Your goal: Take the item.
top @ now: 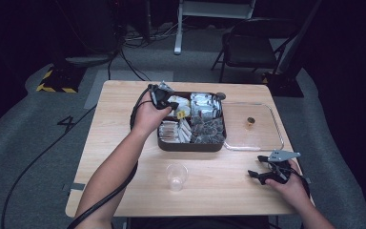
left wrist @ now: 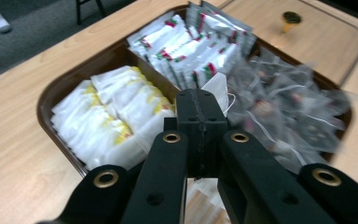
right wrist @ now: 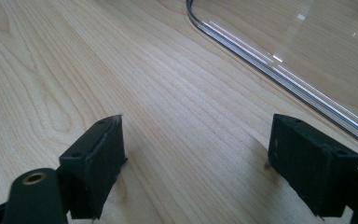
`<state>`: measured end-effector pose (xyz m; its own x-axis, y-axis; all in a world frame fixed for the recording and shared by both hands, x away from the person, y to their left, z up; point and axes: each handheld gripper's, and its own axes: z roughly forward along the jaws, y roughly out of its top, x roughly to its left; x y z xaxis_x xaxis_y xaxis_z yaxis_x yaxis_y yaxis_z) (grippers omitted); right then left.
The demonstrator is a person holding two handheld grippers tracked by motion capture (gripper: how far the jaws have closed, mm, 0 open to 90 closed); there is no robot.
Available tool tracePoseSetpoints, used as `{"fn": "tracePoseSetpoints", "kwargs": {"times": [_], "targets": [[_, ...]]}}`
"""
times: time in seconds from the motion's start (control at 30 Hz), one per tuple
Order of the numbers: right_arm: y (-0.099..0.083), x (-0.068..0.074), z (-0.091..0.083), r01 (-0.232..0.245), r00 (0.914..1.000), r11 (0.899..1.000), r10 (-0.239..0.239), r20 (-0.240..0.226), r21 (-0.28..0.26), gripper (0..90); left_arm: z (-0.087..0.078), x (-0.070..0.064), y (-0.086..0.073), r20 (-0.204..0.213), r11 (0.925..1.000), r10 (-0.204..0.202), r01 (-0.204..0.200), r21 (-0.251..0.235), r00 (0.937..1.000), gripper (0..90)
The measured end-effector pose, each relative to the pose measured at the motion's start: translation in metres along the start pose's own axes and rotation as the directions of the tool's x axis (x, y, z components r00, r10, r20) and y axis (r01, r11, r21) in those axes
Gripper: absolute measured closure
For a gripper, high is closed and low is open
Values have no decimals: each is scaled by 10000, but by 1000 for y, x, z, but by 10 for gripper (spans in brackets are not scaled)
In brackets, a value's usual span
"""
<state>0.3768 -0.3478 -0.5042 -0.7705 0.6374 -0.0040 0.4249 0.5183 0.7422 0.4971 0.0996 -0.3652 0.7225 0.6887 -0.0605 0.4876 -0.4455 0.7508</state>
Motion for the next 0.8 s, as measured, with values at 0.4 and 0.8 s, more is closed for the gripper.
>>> {"fn": "tracePoseSetpoints", "kwargs": {"times": [0.4, 0.8], "targets": [[0, 0, 0, 18, 10000, 10000, -18, -3, -1, 192, -39, -38, -16, 383, 9982, 513, -501, -316, 9980, 900], [0, 0, 0, 17, 10000, 10000, -17, -2, -4, 192, -64, -62, -41, 812, 9970, 637, -599, -489, 9947, 900]]}}
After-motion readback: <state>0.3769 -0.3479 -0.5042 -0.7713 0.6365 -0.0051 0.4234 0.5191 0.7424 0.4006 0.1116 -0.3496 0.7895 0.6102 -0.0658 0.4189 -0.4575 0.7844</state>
